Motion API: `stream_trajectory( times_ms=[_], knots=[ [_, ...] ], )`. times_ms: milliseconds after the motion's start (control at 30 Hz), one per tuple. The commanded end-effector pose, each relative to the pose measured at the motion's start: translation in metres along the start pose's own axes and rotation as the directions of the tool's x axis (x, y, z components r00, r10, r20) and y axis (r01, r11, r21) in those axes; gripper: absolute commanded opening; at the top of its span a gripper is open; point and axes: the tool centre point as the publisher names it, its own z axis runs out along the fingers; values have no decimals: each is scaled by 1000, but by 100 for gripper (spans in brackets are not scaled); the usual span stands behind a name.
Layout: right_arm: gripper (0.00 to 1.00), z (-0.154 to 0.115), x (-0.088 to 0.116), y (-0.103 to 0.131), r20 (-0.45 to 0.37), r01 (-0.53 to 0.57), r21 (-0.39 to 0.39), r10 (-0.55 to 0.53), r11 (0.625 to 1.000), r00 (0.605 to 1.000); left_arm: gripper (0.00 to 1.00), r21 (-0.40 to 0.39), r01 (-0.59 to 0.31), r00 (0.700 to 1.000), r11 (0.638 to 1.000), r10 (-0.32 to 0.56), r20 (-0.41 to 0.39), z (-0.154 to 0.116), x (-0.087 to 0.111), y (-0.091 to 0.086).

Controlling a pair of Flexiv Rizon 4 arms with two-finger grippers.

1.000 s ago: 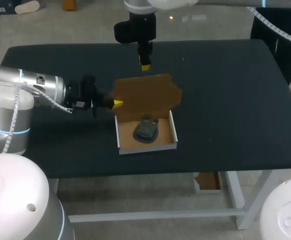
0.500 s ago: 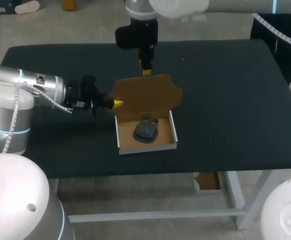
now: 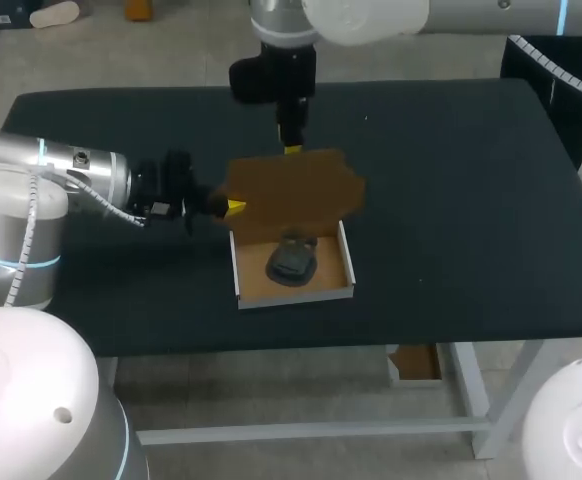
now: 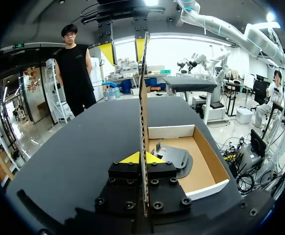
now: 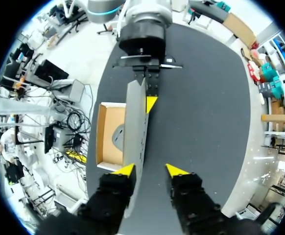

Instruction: Assemble the packaging by folding the flat box into shape, placing the metal phone stand inside, and closing the box properly

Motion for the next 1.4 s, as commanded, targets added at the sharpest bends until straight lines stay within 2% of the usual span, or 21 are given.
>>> stream_trajectory(
  times_ms=[33, 467, 1400],
  knots=[
    [40, 1, 7, 0, 12, 2, -5, -2, 1000, 1000, 0, 3, -1, 1000, 1000, 1, 2, 0, 0, 0],
    [41, 3, 20, 3, 23, 0, 8, 0, 1000, 1000, 0, 3, -1, 1000, 1000, 1, 2, 0, 0, 0],
    [43, 10, 24, 0, 29, -49, 32, 48, 998, 998, 0, 3, -1, 1000, 1000, 1, 2, 0, 0, 0]
  ],
)
